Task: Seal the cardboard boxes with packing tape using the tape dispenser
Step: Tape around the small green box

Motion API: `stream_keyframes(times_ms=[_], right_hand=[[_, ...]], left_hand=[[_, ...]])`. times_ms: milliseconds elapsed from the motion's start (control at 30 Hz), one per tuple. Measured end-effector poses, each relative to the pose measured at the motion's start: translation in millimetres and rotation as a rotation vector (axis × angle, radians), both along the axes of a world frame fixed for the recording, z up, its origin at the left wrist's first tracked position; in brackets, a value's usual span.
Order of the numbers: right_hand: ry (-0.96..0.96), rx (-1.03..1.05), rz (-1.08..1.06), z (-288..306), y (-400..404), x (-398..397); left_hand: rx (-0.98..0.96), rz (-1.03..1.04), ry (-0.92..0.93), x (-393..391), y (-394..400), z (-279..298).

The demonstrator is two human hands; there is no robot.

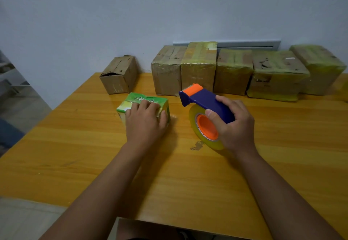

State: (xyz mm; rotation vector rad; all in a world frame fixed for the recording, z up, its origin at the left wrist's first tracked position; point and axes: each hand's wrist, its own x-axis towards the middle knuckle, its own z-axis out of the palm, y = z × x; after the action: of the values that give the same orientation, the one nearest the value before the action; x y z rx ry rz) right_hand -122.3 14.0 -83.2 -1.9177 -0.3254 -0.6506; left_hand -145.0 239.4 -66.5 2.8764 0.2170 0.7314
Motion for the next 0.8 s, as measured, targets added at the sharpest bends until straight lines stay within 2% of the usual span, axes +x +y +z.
stream_keyframes(times_ms=[133, 233, 400, 533, 800], right_hand=[[-0.004, 0.011, 0.001, 0.6, 0.9, -0.5], [0.001, 0.024, 0.004, 1.1, 0.3, -0.9], [0.0, 0.009, -0.001, 0.9, 1.0, -0.5], [-0.004, 0.016, 0.001, 1.1, 0.8, -0.9], [-0.002, 0.022, 0.007, 0.5, -0.2, -0.2]], left_hand=[[0.037, -0.053, 0.014, -4.9, 6.9, -0.7], [0.019, -0.104, 0.109, -5.2, 11.8, 9.2], [0.133, -0.216, 0.26, -15.4, 25.9, 18.6], [0.214, -0.24, 0.28, -13.5, 26.4, 22.1], [0.244, -0.256, 0.202, -11.6, 19.9, 26.7]])
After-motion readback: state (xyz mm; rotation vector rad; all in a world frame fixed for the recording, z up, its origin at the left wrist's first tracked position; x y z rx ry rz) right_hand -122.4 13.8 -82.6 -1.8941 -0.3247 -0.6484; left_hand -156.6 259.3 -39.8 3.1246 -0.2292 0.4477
